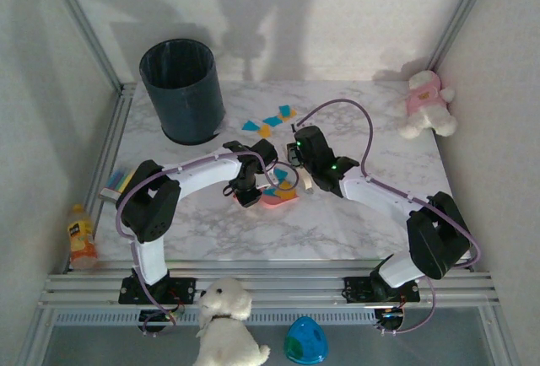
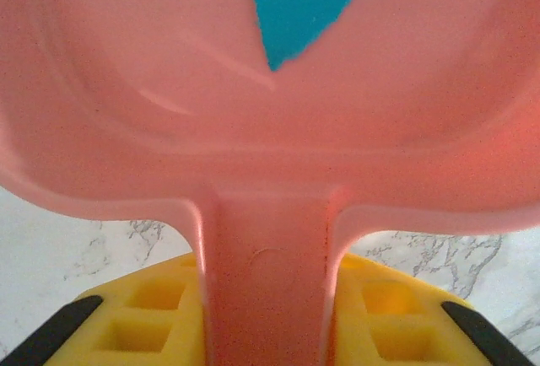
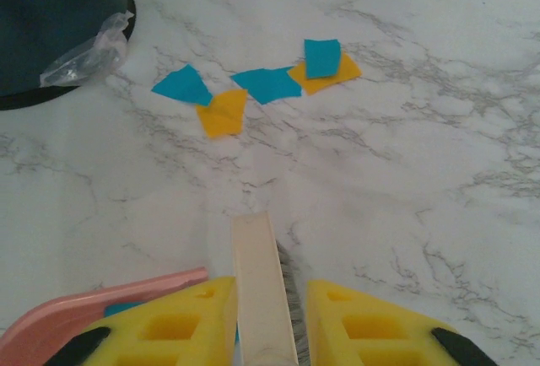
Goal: Sweep away the paper scraps from the table
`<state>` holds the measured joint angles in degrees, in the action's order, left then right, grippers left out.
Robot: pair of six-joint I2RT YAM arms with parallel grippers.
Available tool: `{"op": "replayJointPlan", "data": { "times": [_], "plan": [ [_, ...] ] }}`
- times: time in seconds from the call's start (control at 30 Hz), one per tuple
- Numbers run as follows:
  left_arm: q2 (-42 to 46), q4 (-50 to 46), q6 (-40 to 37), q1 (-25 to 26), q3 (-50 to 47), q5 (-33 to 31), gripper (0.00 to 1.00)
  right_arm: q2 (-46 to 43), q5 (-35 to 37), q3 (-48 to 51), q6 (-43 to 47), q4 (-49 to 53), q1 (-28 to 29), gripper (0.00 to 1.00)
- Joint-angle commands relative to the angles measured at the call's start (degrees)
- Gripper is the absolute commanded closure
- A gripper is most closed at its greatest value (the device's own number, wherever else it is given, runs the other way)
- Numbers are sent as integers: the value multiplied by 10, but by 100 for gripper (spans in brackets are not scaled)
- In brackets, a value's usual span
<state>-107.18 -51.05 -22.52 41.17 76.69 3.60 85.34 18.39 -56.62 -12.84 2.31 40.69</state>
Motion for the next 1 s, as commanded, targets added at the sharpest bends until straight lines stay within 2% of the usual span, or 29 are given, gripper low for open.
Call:
{"op": "replayJointPlan", "data": {
  "times": [0.0, 0.4, 0.97],
  "plan": [
    [8, -10, -5, 5, 1, -5, 100, 11, -24, -3, -27, -1, 9, 100],
    [7, -8, -3, 5, 3, -10, 100, 2, -89, -6, -64, -1, 11, 100],
    [8, -6, -2, 5, 3, -12, 100, -35, -102, -6, -75, 9, 12, 100]
  ]
}}
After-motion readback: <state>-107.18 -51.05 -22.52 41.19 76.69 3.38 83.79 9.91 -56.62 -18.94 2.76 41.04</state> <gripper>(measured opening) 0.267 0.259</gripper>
